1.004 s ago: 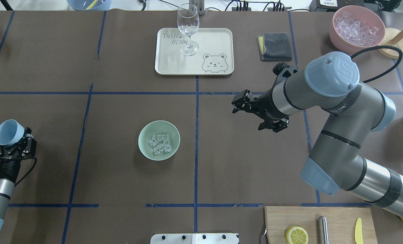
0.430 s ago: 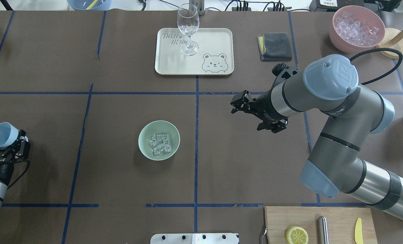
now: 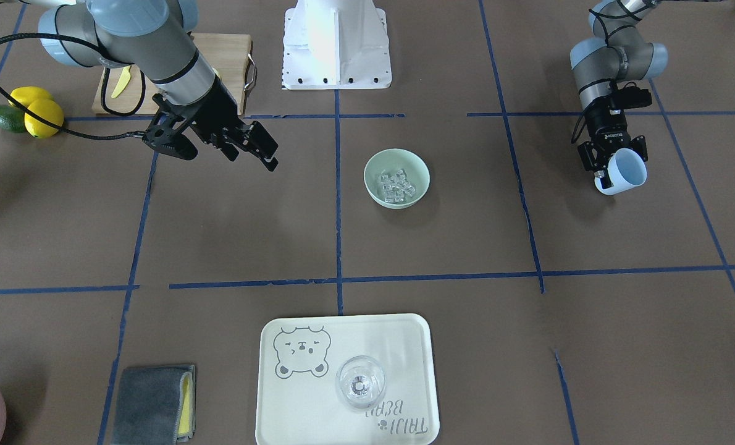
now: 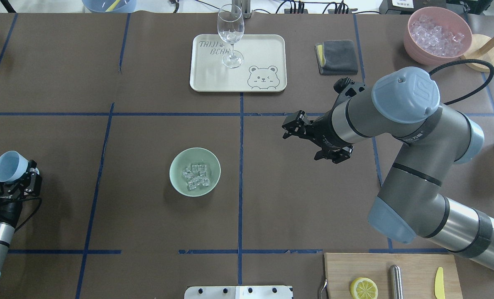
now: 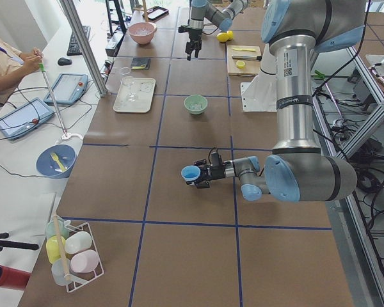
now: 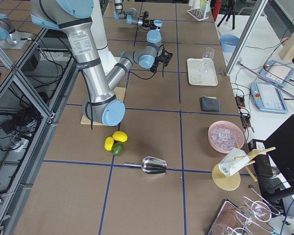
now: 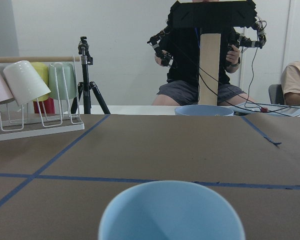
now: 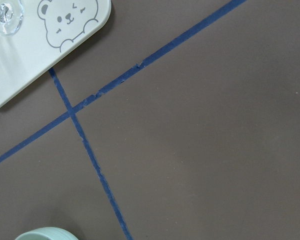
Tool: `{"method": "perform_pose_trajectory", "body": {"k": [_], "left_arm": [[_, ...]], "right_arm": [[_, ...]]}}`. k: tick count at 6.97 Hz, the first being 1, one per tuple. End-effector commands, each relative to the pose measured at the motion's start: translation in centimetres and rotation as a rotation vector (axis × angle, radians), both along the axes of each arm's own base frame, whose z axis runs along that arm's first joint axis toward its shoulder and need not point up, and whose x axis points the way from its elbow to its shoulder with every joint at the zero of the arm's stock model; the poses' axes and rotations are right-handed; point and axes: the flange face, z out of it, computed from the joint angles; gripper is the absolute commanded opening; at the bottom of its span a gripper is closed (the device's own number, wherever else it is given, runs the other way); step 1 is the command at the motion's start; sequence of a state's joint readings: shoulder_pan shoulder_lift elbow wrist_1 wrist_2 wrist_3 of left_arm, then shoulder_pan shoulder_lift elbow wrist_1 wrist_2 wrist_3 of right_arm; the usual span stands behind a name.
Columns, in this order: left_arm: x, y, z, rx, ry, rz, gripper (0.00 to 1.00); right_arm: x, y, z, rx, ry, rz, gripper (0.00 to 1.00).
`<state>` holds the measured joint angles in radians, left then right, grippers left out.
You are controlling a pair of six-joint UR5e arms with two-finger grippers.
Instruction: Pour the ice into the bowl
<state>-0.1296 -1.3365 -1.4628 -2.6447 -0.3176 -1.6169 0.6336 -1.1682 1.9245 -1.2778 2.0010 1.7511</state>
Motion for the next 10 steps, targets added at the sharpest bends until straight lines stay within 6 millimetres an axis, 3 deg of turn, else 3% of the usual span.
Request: {"method": "perform_pose_trajectory", "body": {"k": [1,2,3,8,10], "left_arm": [[0.3,0.0,-0.3,0.001,-0.001,0.004,0.18],[0.3,-0.1,-0.5,0.008,-0.064,0.019,0.70],[0.3,-0.1,-0.5,0.009,-0.081,0.021,1.00],[0.9,1.0,-2.1,-0.018,-0.064,0.112,1.00],[-2.0,2.3,-1.7,-0.009,-0.050,0.246,1.00]], "right_arm": [[0.2,0.1,-0.3,0.004,-0.006,0.000,1.00],[0.2,0.1,-0.2,0.003,-0.005,0.001,1.00],[0.1,0.2,-0.3,0.003,-0.006,0.000,1.00],[-0.1,0.7,-0.7,-0.014,-0.017,0.004,1.00],[-0.3,0.7,-0.6,-0.016,-0.014,0.002,1.00]]}}
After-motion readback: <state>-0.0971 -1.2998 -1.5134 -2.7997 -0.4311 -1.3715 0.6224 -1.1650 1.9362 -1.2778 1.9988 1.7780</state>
